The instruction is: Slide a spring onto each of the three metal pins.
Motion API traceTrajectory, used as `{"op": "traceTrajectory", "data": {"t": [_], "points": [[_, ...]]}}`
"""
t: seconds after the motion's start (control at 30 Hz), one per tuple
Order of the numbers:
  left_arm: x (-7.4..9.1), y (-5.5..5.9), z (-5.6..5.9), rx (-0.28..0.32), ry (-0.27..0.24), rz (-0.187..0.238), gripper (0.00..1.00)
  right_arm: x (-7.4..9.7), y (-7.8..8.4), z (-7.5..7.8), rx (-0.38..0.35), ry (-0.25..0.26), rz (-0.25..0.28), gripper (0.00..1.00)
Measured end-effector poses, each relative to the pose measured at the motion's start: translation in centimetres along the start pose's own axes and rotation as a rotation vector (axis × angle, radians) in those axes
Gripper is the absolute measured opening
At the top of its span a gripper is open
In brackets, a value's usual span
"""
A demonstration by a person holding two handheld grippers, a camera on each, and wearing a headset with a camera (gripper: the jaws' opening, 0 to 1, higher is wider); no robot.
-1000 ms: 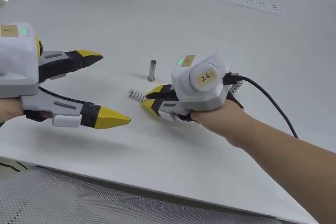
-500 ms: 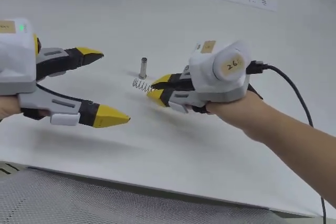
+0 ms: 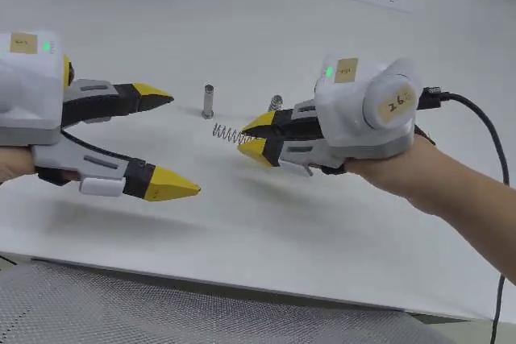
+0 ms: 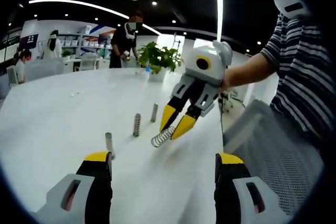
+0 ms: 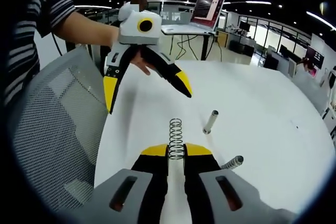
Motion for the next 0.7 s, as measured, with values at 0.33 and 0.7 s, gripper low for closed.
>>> {"op": "traceTrajectory", "data": {"t": [0.33,0.7], "points": [[-1.3,-0.9,0.1,-0.043,0.059,-0.009,0.60,0.8,0.1,-0.7,0.065,-0.008,-0.005,0.08],[-2.5,-1.9,-0.2,-0.076,0.126,-0.009,0.35,1.3,0.0,-0.8,0.087,-0.008,0.000,0.08]]}}
Point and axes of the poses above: the centre of the closed fingertips' face, and the gripper's own axes: x roughly backward along the fingers, z roughly to its right, y roughly out of its underside, the point moved 6 cm from there along x, roughly backward along the fingers, and after that the axes turned 12 degrees about -z, right-handed, at the moved point
